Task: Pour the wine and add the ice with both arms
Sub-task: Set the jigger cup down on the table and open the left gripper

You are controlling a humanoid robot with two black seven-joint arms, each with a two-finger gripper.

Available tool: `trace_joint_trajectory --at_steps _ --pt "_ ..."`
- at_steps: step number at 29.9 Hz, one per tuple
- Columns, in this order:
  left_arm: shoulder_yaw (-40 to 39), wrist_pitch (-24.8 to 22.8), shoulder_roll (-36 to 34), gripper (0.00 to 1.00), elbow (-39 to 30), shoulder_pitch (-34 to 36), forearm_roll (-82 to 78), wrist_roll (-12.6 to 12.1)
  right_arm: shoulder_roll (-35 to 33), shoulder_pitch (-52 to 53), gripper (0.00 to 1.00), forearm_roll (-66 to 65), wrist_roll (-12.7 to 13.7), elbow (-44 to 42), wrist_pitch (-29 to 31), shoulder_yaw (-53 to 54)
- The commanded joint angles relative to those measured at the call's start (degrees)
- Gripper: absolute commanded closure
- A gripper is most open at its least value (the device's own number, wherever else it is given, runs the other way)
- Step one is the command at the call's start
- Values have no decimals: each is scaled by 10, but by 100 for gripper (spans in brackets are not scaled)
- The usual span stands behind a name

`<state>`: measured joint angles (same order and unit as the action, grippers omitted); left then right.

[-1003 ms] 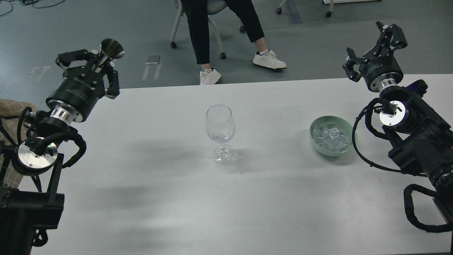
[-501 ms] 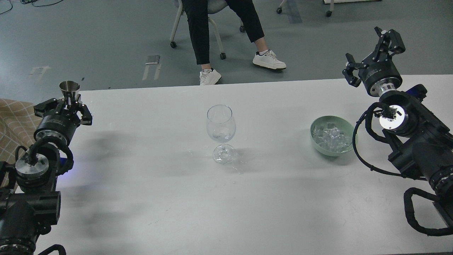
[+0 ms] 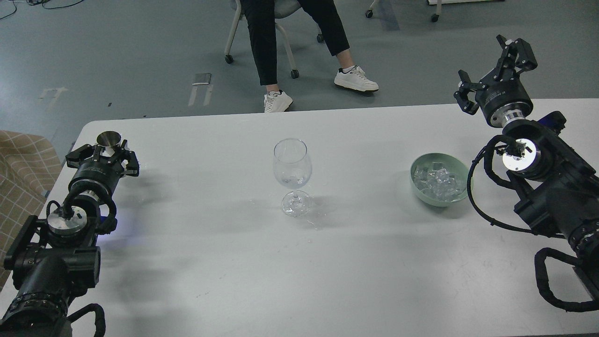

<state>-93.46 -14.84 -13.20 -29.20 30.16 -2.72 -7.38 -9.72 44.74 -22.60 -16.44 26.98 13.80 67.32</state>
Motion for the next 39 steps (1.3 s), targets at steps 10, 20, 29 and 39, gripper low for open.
trace_joint_trajectory --at_steps 10,20,29,39 --pt "3 0 2 52 1 2 1 4 0 -1 0 0 0 1 0 -1" --pt "3 5 -2 40 0 2 1 4 0 -1 0 0 0 1 0 0" --pt "6 0 -9 24 -7 23 -1 2 0 -1 0 0 0 1 0 0" --pt "20 10 -30 3 -61 43 -4 4 -3 3 0 0 0 15 2 1"
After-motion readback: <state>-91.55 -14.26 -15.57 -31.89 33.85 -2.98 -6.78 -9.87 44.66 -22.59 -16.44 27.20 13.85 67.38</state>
